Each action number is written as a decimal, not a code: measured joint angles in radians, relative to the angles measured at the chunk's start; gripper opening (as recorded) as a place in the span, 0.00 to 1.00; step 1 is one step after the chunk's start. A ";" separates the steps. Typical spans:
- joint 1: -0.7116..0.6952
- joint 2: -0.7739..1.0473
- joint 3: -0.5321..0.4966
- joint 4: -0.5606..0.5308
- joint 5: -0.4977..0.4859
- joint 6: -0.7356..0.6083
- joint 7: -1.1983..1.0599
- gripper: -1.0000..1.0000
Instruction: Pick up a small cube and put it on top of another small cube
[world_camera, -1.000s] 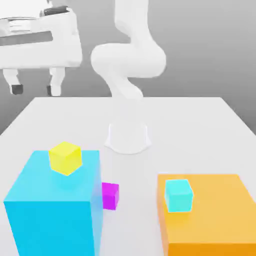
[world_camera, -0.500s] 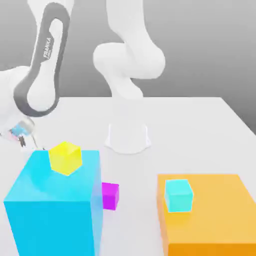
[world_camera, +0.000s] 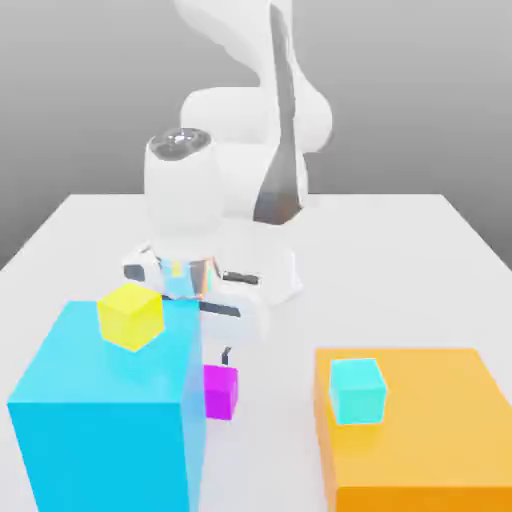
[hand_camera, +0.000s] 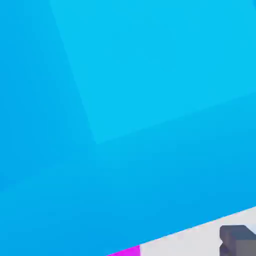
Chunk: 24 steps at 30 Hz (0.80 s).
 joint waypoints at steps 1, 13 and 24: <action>0.006 0.030 0.004 0.002 0.018 0.027 -0.016 0.50; -0.097 0.274 0.137 0.041 0.125 0.230 -0.096 0.00; -0.064 -0.008 0.099 -0.007 0.035 -0.006 -0.027 0.00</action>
